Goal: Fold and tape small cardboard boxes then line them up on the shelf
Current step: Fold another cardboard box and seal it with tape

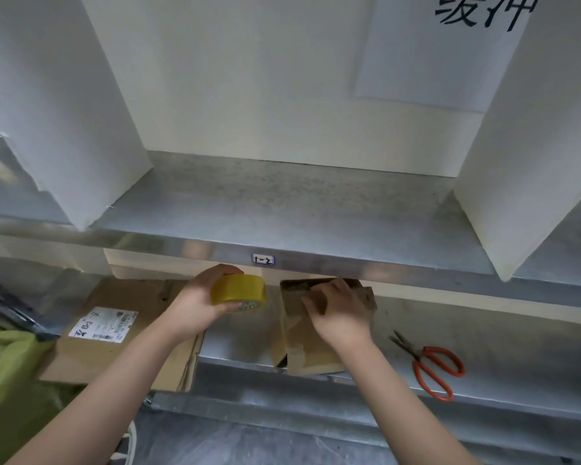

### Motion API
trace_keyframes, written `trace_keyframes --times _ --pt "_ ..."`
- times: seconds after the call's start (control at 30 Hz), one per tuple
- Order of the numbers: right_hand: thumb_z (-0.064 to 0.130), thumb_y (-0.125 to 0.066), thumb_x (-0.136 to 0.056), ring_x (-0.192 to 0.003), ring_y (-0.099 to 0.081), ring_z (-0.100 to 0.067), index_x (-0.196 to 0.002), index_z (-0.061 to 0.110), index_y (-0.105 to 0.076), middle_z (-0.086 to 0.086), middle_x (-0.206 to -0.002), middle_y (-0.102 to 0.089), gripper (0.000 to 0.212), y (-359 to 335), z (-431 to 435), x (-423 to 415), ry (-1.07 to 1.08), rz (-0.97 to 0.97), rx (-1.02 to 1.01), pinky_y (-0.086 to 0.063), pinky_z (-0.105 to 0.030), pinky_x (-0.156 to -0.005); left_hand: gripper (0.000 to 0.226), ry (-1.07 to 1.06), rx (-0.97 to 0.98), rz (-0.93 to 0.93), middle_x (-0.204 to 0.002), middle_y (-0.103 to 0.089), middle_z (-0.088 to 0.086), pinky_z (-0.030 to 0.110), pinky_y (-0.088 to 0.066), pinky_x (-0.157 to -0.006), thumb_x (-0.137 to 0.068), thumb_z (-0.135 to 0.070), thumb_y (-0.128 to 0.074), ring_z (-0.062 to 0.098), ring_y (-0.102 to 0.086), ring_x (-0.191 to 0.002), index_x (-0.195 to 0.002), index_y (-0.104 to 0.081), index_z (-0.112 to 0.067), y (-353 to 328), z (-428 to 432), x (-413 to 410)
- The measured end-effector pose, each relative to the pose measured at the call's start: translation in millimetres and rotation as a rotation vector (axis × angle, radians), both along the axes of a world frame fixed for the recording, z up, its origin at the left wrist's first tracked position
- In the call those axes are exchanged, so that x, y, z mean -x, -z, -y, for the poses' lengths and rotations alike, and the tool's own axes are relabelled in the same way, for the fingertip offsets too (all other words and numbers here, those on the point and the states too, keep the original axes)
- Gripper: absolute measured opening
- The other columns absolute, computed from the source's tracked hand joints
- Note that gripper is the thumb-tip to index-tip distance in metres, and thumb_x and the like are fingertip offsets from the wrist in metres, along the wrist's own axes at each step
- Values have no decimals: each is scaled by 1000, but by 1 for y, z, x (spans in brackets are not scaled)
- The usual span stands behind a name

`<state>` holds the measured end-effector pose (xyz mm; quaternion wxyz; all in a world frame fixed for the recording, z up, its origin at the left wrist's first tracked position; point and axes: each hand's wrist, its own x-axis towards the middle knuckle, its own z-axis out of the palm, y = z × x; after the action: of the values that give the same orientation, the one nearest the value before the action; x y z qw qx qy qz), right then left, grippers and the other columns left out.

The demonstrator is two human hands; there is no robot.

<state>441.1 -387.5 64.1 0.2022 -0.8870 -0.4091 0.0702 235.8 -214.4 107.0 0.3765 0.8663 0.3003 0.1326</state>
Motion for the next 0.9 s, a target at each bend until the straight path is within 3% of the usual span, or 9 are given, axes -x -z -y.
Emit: trace_keyframes --times 0.27,0.43,0.63,0.77,0.9 --pt "74 -40 -86 -71 -48 -9 -108 46 -64 16 -110 -59 43 -3 -19 2 282 -86 129 -29 -19 -47 51 116 -6 -34 -109 -49 -25 6 -34 -77 -77 -38 -78 -7 -48 -96 -116 -46 -45 7 -24 -6" --pt "58 -48 -92 -68 -47 -5 -100 45 -69 17 -97 -67 26 -5 -25 4 315 -82 124 -29 -18 -47 48 124 18 -36 -104 -47 -34 6 -34 -75 -75 -44 -78 -17 -46 -92 -104 -43 -58 12 -30 -8" --pt "50 -46 -97 -68 -50 -7 -93 31 -62 10 -84 -58 25 -4 -26 -2 273 -237 15 -32 -19 -50 50 87 47 -40 -108 -55 -21 18 -40 -77 -75 -45 -79 -4 -53 -97 -115 -49 -45 21 -33 -9" --pt "51 -49 -96 -76 -53 -11 -94 25 -58 7 -86 -59 27 -12 -19 -13 227 -463 -146 -39 -25 -62 49 45 25 -48 -109 -61 -9 27 -45 -80 -74 -44 -80 9 -58 -97 -115 -58 -29 18 -31 -9" --pt "52 -50 -95 -97 -54 -16 -117 26 -58 5 -108 -60 34 -12 -3 -28 269 -628 -285 -41 -30 -85 37 4 59 10 -106 -64 -6 31 -48 -83 -75 -37 -81 10 -61 -96 -104 -59 -36 7 -21 -9"
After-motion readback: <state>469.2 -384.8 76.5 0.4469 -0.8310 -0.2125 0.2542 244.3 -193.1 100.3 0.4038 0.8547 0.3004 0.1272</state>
